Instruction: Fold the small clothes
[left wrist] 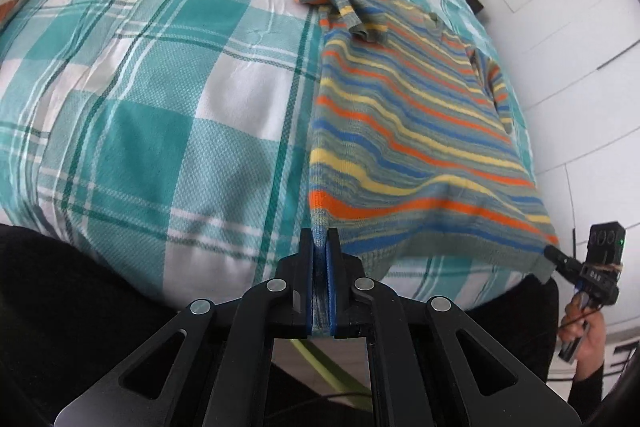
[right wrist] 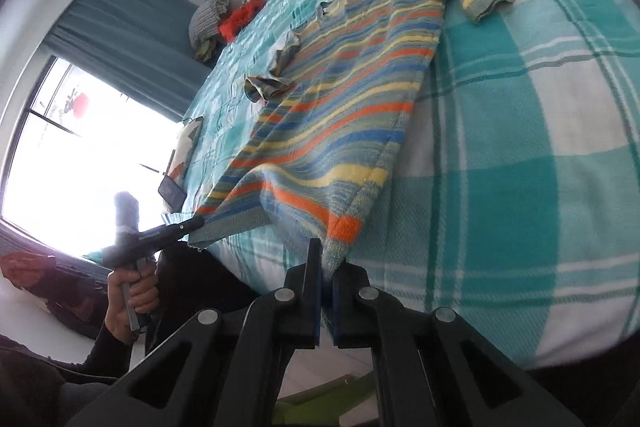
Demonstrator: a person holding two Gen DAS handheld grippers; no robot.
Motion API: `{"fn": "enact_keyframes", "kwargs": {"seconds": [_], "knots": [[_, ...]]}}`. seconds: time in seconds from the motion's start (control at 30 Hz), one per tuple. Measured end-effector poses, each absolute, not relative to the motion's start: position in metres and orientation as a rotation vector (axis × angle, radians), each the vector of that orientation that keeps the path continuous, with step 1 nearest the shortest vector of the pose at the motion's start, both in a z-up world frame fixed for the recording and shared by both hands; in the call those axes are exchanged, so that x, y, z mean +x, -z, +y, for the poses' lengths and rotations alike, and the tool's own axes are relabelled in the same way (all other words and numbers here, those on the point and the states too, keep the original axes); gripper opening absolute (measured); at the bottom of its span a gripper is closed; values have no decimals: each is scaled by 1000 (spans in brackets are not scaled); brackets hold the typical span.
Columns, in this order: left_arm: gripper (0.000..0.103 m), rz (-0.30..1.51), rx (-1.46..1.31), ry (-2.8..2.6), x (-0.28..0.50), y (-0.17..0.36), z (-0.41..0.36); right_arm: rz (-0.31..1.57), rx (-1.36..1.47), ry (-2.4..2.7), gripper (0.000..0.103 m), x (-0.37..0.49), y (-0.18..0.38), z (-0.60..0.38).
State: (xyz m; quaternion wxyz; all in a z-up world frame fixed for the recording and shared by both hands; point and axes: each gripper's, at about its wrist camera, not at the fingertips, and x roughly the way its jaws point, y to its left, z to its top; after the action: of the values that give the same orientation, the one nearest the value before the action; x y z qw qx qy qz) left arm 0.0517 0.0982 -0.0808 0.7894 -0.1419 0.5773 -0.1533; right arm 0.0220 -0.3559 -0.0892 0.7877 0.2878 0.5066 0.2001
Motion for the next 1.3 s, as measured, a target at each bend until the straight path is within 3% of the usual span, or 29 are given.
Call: {"fn": "enact_keyframes", "kwargs": {"seconds": [0.33,0.7,0.77,0.8,0.83,0.87,0.9,0.93,0.97,1.1,1.2,1.3], "knots": [[3,1381,-100,211,50,145,66,1409,422,-156,4,38,148,-366],[4,1368,-39,143,50,161,49,1402,437,-66,3,38,158,-357],[15,1369,-9,111,47,157,47,1406,440,-43,2,33,153,-363],[33,1362,18,76,44,153,48,1413,439,-20,3,29,154,-366],[54,1343,51,30,39,146,50,1421,444,5,12,25,151,-369],[62,1310,84,-13,33,136,51,1429,443,38,17,20,148,-372],[69,1270,102,-35,27,124,53,1430,427,72,30,20,143,-371],[72,1235,110,-49,22,113,54,1413,403,101,43,15,135,-374],[74,1200,117,-59,19,101,54,1381,370,127,45,12,124,-376],[93,1028,105,-11,20,62,49,1178,253,186,45,12,74,-370],[95,945,86,62,43,57,22,1046,225,73,45,33,53,-342],[95,940,91,119,79,79,-1,989,230,-98,45,59,67,-306]]}}
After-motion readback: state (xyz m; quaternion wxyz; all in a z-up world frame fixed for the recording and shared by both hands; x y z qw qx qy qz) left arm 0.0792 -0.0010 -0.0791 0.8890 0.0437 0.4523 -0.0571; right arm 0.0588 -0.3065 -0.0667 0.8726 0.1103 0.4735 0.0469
